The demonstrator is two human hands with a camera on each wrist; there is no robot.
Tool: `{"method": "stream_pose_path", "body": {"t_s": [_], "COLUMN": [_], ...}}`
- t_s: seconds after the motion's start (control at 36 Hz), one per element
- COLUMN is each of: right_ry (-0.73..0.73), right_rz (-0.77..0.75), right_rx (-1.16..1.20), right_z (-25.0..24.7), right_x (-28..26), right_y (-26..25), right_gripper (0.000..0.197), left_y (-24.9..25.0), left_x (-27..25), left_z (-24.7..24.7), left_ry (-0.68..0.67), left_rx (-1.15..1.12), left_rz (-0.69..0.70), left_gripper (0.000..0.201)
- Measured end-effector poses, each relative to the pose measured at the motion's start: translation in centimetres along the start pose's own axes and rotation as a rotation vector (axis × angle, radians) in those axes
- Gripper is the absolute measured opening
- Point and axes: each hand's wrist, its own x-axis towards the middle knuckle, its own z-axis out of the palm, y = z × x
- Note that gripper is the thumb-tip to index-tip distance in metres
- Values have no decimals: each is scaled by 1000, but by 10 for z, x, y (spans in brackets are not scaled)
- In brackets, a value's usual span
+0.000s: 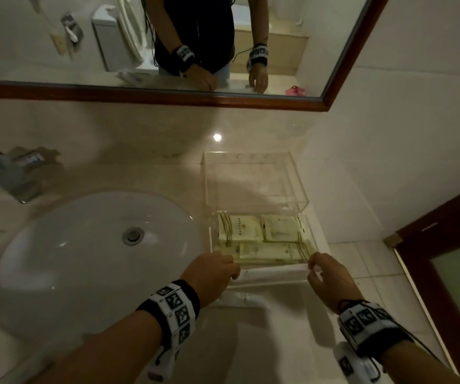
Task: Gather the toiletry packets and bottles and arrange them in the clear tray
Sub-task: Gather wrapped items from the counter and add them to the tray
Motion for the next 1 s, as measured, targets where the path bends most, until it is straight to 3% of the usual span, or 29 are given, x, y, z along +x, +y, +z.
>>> {"method": "stream_pose_path", "body": {"t_s": [0.33, 0.53, 0.78, 1.0], "right_ry": [-5, 21, -19, -140], "right_rz": [-71, -106, -351, -423], "right_rx": [-149, -190, -100, -165], "right_z": [13, 11, 21, 42], "right_x": [-5, -10, -30, -38], "right_y": [5, 1, -38, -60], "right_gripper": [18, 18, 9, 21], "left_y": [3, 5, -10, -23], "left_x": [-6, -12, -44, -76], "left_z": [-4, -10, -17, -11], "left_ry": [32, 12, 6, -158], "left_rx": [70, -49, -79, -31], "left_rz": [-7, -68, -174, -289], "left_gripper": [24, 16, 19, 37]}}
